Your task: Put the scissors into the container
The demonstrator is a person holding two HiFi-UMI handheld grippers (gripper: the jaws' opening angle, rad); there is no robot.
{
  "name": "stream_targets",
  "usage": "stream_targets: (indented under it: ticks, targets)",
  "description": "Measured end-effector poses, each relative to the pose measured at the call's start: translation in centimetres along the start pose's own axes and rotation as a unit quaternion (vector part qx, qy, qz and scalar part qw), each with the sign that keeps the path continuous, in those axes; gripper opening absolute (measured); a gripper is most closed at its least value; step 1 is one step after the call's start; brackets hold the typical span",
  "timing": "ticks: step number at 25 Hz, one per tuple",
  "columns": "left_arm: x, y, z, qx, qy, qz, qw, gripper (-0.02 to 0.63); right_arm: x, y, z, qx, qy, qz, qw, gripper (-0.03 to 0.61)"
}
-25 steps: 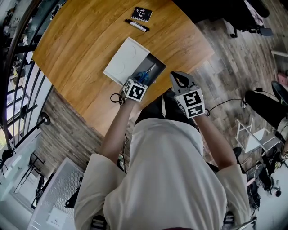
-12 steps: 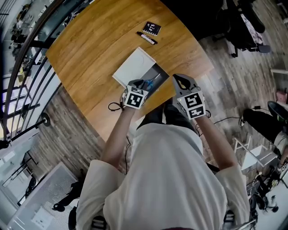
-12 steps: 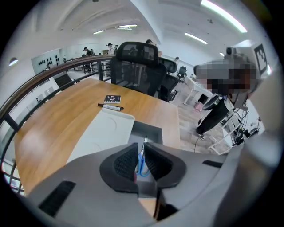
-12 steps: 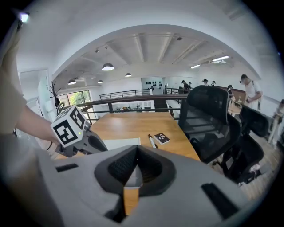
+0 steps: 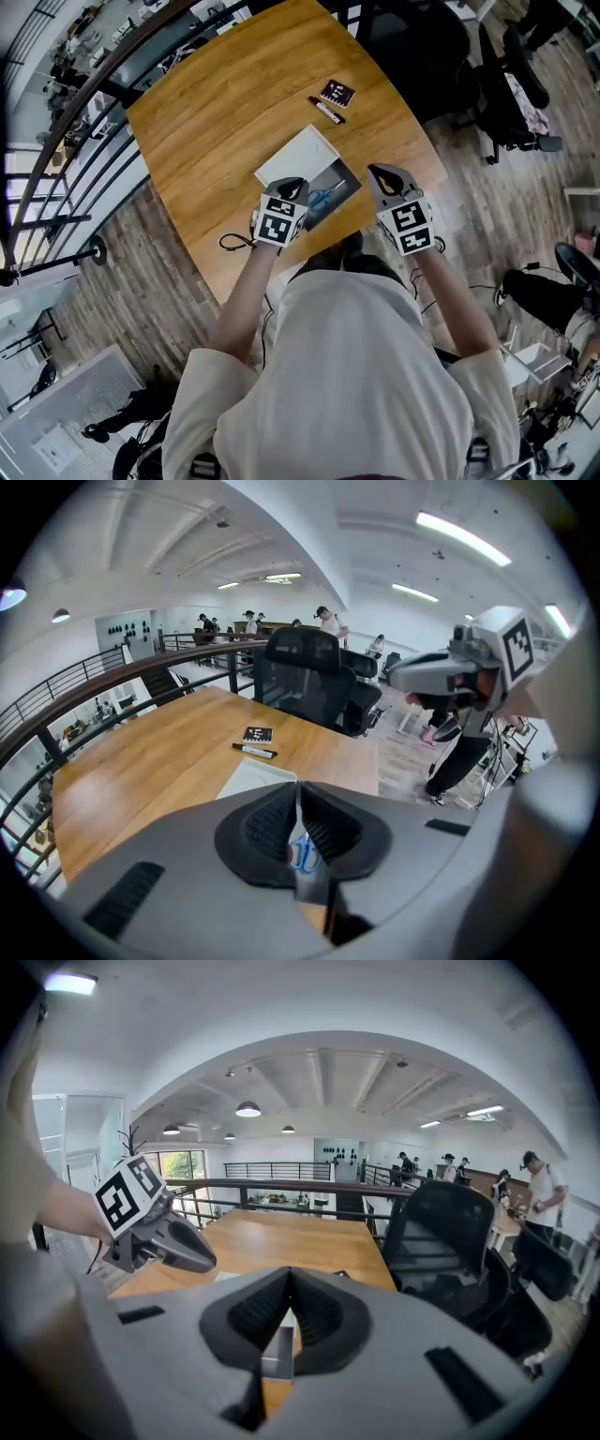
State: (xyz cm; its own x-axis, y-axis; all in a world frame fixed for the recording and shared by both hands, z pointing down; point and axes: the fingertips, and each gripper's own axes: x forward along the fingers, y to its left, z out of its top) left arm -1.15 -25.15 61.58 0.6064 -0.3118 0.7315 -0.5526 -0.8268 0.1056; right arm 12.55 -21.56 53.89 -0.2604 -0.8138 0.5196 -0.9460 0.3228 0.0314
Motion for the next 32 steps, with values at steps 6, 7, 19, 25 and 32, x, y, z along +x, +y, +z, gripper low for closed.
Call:
stream_targets:
  ticks: [6, 7, 19, 25, 32]
  targets:
    - [-4.4, 0.5, 2.0, -0.017, -0.04, 0.016, 0.999, 0.001, -1.0, 0.8, 2.7, -0.018, -0.015, 0.014, 1.0, 0.002]
    - [-5.0, 0.8, 2.5, -0.018, -0.049, 0.021, 0.9984, 0.0, -1.0, 0.8, 3.3, -0.023, -0.019, 0.017, 0.999, 0.002]
    - [-13.3, 3.2, 6.8, -0.042, -0.159, 0.075, 0.9835, -0.006, -2.2, 2.0, 9.7, -0.053, -0.069, 0.052, 0.995, 0.002]
    - [-17.7, 3.8, 8.9, -0.042, -0.237, 0.102, 0.9653, -0.006, -3.5, 1.9, 12.6, -0.056, -0.102, 0.054, 0.992, 0.002]
    - [-22.7, 4.1, 10.0, -0.057, -0.324, 0.134, 0.9349, -0.006, -5.6, 0.6, 14.7, -0.049, -0.149, 0.035, 0.987, 0.002]
